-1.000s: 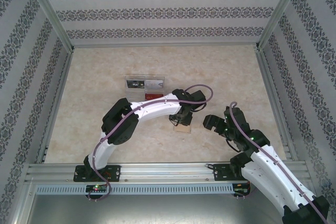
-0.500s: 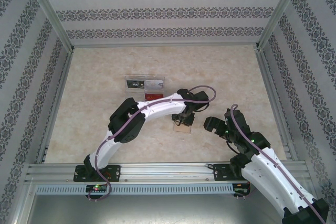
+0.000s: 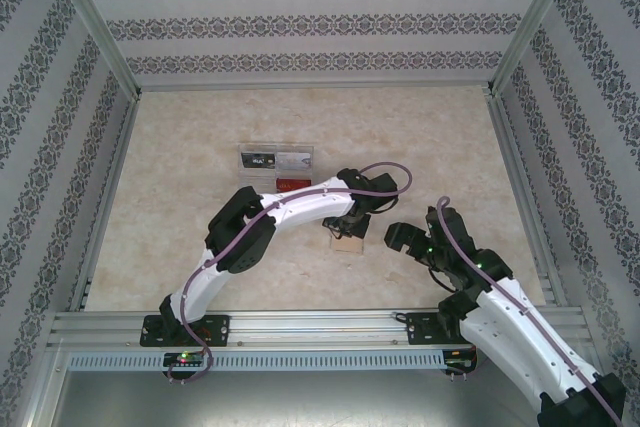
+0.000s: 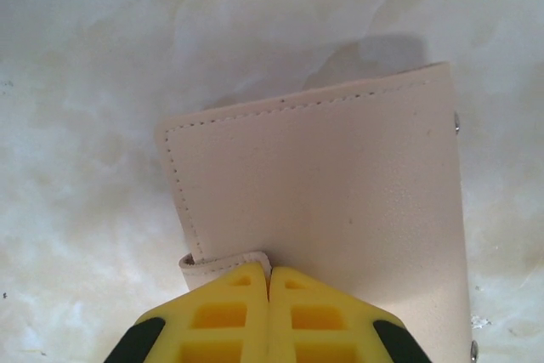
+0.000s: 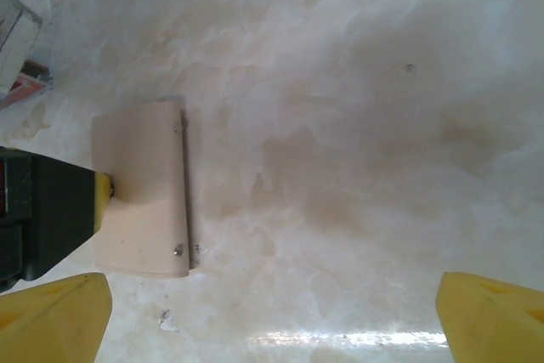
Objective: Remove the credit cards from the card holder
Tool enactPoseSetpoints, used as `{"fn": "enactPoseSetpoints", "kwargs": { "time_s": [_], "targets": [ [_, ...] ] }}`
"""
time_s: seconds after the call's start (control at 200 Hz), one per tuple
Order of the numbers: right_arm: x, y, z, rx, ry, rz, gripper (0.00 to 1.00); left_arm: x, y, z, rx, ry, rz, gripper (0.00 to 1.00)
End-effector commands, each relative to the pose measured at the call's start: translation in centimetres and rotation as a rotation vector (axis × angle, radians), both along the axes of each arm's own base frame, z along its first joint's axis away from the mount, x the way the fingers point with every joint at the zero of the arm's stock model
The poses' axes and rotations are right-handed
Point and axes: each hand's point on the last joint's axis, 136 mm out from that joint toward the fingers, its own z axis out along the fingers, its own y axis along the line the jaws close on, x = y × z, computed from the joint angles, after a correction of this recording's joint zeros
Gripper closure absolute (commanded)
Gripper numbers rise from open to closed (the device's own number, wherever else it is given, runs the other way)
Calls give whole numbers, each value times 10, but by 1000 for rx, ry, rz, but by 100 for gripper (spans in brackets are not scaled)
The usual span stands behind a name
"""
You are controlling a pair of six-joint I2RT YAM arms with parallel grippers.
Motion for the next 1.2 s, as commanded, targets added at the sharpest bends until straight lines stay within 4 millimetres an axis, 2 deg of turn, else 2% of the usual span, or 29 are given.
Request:
{"fn": "enactPoseSetpoints", "kwargs": {
  "time_s": [0.0,0.045,0.11,0.185,0.23,0.27,0.305,0.485,0.729,0.884,0.999,1.194],
  "targets": [
    [6,23,6,95,-19,81,11,-6,6,5,-4,-12,-3,100],
    [7,31,3,123,-1,102,16,-5,5,8,-28,-23,4,100],
    [9,43,3,166,5,146,30,-4,7,11,-58,-37,19,100],
    [12,55,5,191,7,183,40,-3,8,16,-105,-48,38,100],
    [14,61,6,200,3,204,50,-3,8,17,-133,-50,49,100],
    [17,67,8,211,0,221,54,-2,9,21,-155,-58,61,100],
    [19,71,9,217,3,235,54,-2,12,24,-165,-65,74,100],
    [24,88,7,160,45,309,40,1,25,43,-213,-109,120,100],
    [34,104,8,84,55,372,35,0,40,73,-243,-182,135,100],
    [40,109,6,73,65,382,33,0,41,92,-292,-212,140,100],
    [43,113,5,75,70,390,26,-2,40,95,-312,-213,140,100],
    [46,127,2,114,94,423,25,-3,39,90,-309,-198,142,100]
  ]
}}
